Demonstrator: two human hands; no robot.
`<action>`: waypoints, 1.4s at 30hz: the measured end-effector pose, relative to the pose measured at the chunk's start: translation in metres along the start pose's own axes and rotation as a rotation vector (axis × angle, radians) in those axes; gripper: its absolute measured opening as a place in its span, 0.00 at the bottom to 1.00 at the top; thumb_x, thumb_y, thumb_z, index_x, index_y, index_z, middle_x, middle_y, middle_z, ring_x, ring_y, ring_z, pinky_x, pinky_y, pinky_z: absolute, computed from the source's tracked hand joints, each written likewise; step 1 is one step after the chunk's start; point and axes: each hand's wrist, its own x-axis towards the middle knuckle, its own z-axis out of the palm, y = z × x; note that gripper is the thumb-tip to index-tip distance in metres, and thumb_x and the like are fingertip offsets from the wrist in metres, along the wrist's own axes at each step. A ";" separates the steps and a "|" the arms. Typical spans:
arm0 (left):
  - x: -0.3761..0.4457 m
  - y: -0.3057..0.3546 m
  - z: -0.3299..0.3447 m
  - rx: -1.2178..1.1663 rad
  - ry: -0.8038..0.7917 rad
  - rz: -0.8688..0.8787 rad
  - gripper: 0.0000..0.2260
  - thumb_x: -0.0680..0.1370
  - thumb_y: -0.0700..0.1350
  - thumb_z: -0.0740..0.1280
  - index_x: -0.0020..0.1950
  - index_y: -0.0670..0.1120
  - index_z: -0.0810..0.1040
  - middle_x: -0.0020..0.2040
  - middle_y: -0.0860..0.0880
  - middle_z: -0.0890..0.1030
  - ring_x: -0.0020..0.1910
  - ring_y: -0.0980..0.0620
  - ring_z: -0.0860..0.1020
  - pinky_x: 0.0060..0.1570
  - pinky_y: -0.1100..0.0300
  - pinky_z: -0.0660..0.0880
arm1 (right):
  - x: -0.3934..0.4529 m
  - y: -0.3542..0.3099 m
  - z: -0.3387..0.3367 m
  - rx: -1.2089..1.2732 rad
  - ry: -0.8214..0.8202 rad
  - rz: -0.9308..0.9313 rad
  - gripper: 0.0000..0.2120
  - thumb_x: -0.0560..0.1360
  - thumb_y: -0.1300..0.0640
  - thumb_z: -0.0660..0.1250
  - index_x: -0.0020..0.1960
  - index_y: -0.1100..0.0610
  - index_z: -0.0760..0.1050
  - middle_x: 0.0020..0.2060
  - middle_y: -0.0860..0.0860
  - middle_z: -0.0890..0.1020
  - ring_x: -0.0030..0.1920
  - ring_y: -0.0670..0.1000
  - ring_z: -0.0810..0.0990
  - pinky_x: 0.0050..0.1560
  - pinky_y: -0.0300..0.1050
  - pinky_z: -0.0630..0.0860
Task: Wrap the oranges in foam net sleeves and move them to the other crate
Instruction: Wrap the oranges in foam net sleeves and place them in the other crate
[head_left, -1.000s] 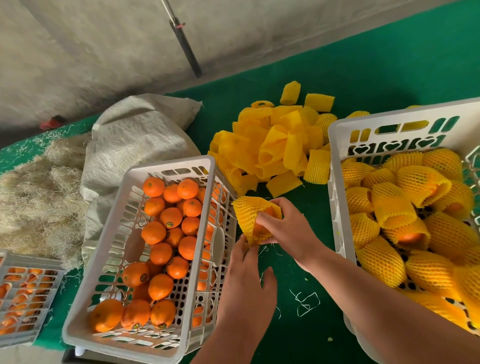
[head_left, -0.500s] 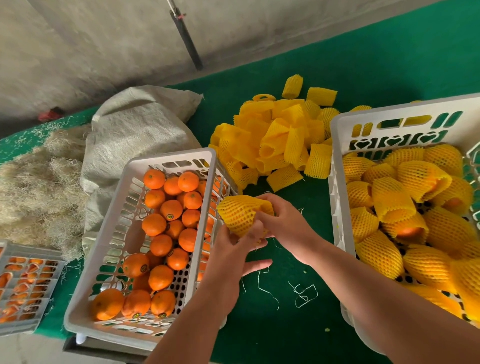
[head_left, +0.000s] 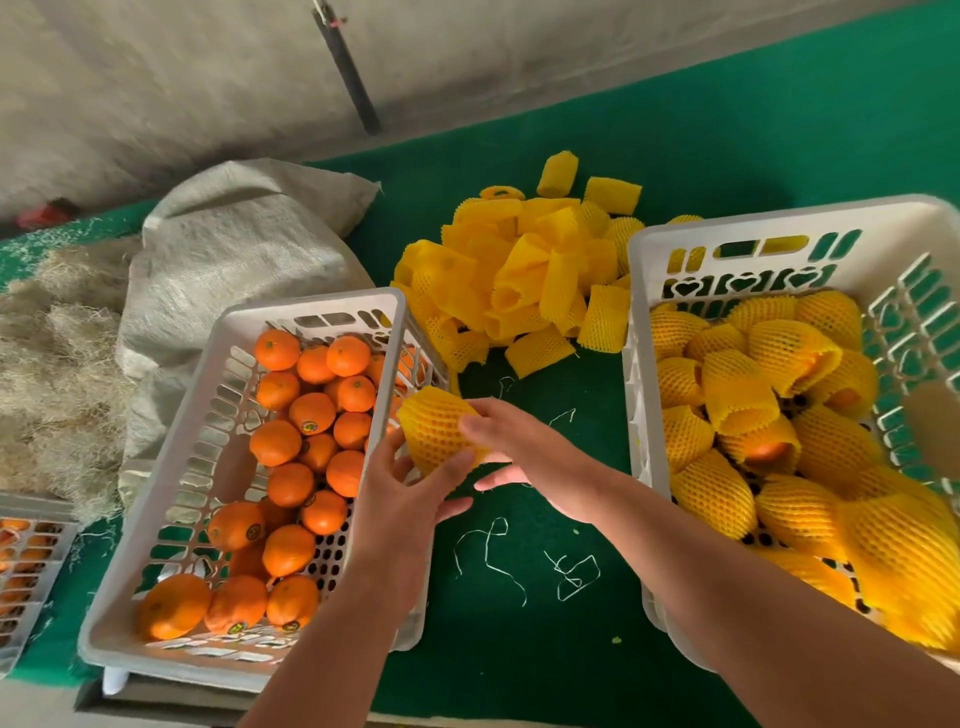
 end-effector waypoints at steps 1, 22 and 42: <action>-0.002 -0.001 0.003 0.071 -0.006 0.041 0.32 0.71 0.49 0.81 0.71 0.56 0.73 0.56 0.51 0.85 0.52 0.49 0.86 0.45 0.53 0.85 | -0.001 0.002 0.001 -0.015 0.023 0.003 0.31 0.78 0.38 0.70 0.76 0.47 0.68 0.64 0.46 0.82 0.62 0.48 0.83 0.59 0.55 0.83; 0.008 -0.074 -0.076 1.421 0.040 0.553 0.33 0.71 0.56 0.78 0.73 0.50 0.73 0.85 0.51 0.44 0.80 0.38 0.56 0.60 0.31 0.76 | -0.085 0.006 -0.175 0.142 1.091 0.045 0.42 0.74 0.39 0.75 0.81 0.49 0.59 0.62 0.54 0.81 0.44 0.50 0.87 0.39 0.42 0.83; 0.009 -0.075 -0.077 1.321 0.046 0.527 0.29 0.72 0.57 0.77 0.71 0.54 0.76 0.83 0.59 0.38 0.80 0.39 0.58 0.62 0.34 0.77 | -0.026 0.010 -0.168 -0.313 1.036 0.167 0.40 0.79 0.50 0.73 0.84 0.51 0.55 0.80 0.55 0.64 0.77 0.62 0.68 0.69 0.59 0.76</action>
